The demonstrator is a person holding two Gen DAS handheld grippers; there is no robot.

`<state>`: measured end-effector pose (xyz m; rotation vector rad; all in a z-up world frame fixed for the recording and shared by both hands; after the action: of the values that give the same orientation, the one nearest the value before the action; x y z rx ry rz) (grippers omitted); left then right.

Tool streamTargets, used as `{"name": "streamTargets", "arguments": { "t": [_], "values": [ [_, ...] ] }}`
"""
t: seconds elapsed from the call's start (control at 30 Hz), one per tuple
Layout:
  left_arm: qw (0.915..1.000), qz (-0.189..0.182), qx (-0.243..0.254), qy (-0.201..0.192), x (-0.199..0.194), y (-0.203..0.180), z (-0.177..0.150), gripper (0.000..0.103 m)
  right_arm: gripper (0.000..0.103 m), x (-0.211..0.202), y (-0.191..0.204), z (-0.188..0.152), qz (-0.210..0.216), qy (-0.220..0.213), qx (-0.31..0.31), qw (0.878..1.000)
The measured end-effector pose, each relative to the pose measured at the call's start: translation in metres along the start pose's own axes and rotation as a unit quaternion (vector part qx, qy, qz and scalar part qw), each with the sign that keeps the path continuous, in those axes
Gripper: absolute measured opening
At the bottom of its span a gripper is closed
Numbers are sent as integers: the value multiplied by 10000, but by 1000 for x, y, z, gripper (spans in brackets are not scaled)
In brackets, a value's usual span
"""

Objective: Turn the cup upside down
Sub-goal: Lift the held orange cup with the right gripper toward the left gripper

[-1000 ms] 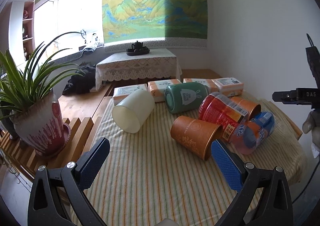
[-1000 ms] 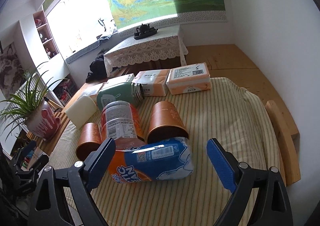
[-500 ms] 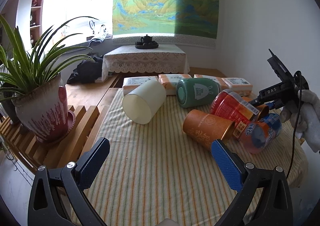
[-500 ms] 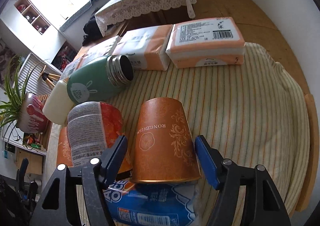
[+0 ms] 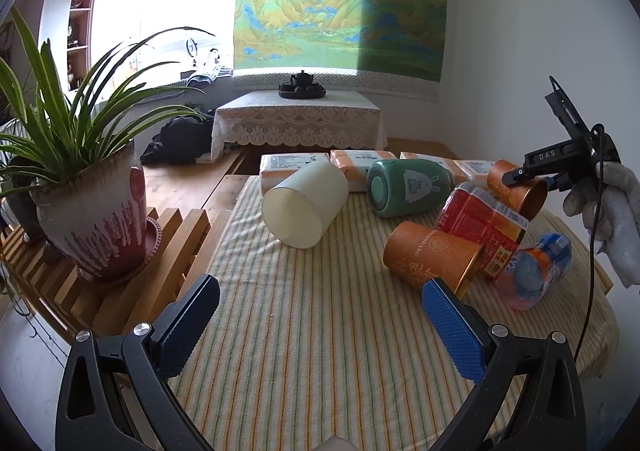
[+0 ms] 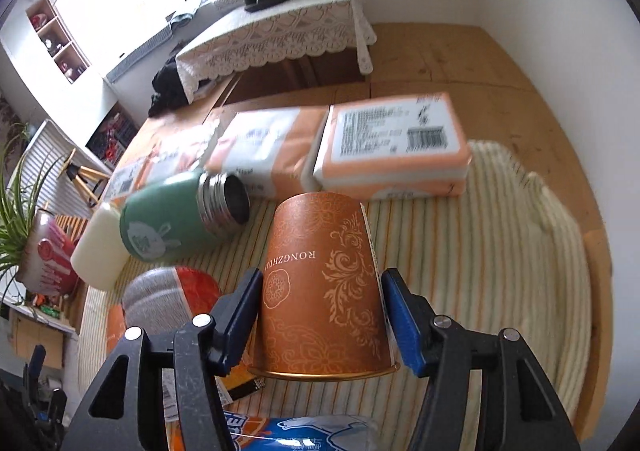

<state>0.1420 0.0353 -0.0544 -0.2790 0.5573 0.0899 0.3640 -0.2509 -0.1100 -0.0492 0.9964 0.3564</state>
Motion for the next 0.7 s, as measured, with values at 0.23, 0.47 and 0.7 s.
{"name": "streamTargets", "arguments": {
  "t": [0.23,0.47,0.7],
  "values": [
    [9999,-10,-42,-132,-19,8,3,103,57,-73,38,-7,120,-499,-561,9971],
    [9997,-62,-114,-202,-39,12,1,103,57,-110,110,-54,580,-438,-1194,9902],
    [9998,-13,-150,-111,-49,24,-10,103,57,-79,162,-103,951,205,-1629,9818]
  ]
}}
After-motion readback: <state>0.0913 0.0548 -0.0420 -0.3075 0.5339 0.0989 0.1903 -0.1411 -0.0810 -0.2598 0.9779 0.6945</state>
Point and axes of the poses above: each gripper's, at about its wrist camera, not at the fingertips, and x roughly the way its jaws point, y to its left, z to its top, the point moved 6 cm from there along x, roughly the way its jaws point, and after that the axes turned 13 degrees about -x, right-handed, at the moved point
